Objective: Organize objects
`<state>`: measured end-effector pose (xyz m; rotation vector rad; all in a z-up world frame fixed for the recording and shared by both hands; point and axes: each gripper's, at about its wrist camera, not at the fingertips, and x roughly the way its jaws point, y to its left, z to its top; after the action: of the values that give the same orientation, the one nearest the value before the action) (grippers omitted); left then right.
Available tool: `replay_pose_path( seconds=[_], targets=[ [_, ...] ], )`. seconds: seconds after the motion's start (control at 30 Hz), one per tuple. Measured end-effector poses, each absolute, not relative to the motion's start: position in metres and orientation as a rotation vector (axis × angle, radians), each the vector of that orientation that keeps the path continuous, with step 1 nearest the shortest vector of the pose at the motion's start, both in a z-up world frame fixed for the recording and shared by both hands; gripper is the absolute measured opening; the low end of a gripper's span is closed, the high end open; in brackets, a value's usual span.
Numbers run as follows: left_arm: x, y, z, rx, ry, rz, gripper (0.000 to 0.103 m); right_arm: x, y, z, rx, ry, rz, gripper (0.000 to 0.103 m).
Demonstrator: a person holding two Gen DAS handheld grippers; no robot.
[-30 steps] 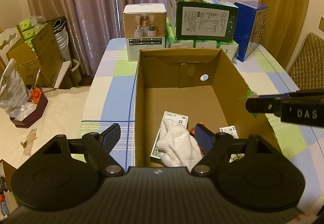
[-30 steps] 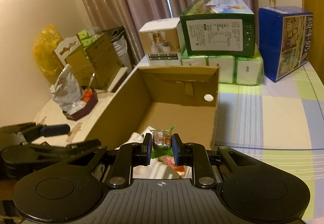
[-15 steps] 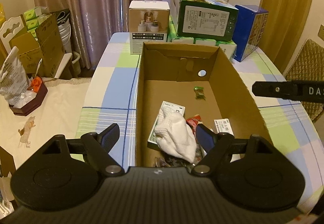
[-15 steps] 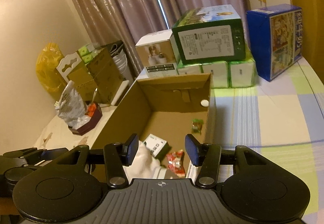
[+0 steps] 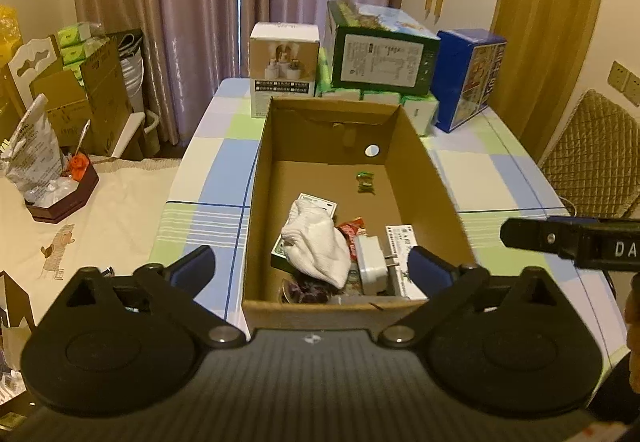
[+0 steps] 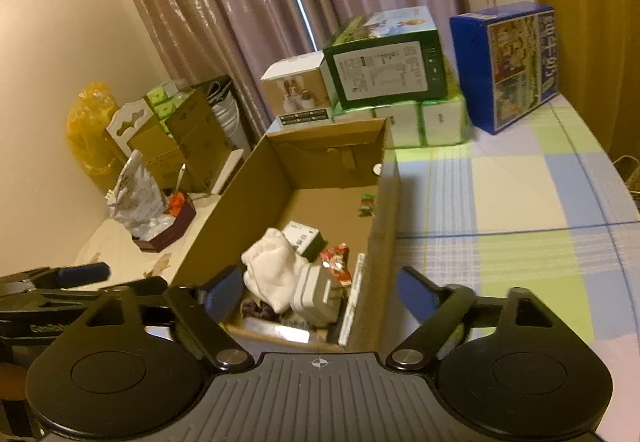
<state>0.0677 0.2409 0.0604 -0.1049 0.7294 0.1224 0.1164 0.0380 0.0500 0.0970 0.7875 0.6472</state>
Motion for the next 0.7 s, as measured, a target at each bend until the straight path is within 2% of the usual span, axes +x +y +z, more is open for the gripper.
replay_pose_path(
  seconds=[0.1, 0.3, 0.7],
  targets=[
    [0.052, 0.234, 0.065, -0.105, 0.718, 0.127, 0.102, 0.102, 0.031, 0.053, 0.081, 0.793, 0.635, 0.095],
    [0.023, 0.222, 0.071, -0.103, 0.696, 0.131, 0.102, 0.074, 0.017, 0.056, 0.04, 0.823, 0.608, 0.101],
    [-0.023, 0.208, 0.069, -0.164, 0.712, 0.154, 0.102, 0.032, -0.013, 0.048, -0.001, 0.876, 0.58, 0.101]
  ],
)
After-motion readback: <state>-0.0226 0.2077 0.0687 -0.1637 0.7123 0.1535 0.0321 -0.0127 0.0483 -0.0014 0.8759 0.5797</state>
